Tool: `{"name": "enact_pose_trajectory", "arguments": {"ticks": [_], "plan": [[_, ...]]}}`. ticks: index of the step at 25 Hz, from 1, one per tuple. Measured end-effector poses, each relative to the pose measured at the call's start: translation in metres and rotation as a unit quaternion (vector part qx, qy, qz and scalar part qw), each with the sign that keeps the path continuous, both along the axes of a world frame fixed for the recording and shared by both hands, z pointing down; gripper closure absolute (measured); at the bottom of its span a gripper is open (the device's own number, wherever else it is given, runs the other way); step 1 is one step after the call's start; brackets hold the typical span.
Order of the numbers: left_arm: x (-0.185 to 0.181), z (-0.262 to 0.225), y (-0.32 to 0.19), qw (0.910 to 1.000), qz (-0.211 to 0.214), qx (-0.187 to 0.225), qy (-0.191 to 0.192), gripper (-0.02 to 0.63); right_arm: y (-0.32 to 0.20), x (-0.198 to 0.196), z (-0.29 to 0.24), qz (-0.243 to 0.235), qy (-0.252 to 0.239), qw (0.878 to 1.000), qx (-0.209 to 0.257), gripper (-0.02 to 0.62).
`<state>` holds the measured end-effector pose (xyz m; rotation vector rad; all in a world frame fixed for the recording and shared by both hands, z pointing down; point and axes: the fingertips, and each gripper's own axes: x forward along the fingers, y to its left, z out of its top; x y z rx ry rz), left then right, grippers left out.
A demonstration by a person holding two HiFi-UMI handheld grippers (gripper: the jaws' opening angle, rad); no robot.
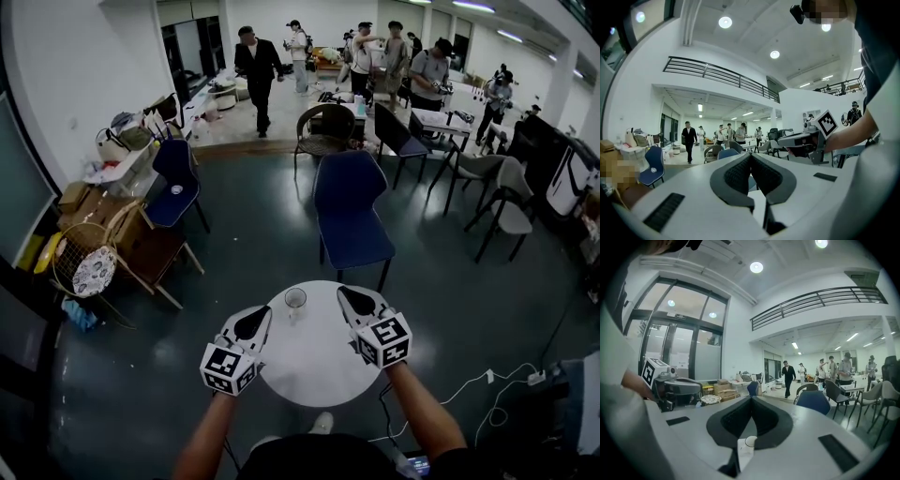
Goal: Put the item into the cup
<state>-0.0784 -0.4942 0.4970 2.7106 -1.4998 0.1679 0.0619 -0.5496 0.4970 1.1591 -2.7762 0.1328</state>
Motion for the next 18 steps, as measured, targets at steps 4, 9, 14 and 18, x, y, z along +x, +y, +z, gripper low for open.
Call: {"name": "enact_pose_trajectory", "arguments": {"ticks": [4,9,14,18], "plan": [[-0.011,-0.003,0.011,1.0,0.007,0.0,0.006,0.589,0.013,-0.012,-0.004,0.007,0.002,1.0,0.002,0.578],[-0.028,-0.01,0.032,0.9996,0.026,0.009,-0.003,0.589,0.036,-0.032,-0.014,0.02,0.002,1.0,0.009,0.578],[-0.041,-0.028,0.057,0.9991,0.038,0.019,-0.006,0.589,0.062,-0.047,-0.029,0.03,0.0,0.999,0.017,0.578],[-0.055,-0.036,0.075,0.999,0.038,0.023,-0.003,0.589,0.084,-0.062,-0.037,0.033,0.0,0.999,0.021,0.578]]}}
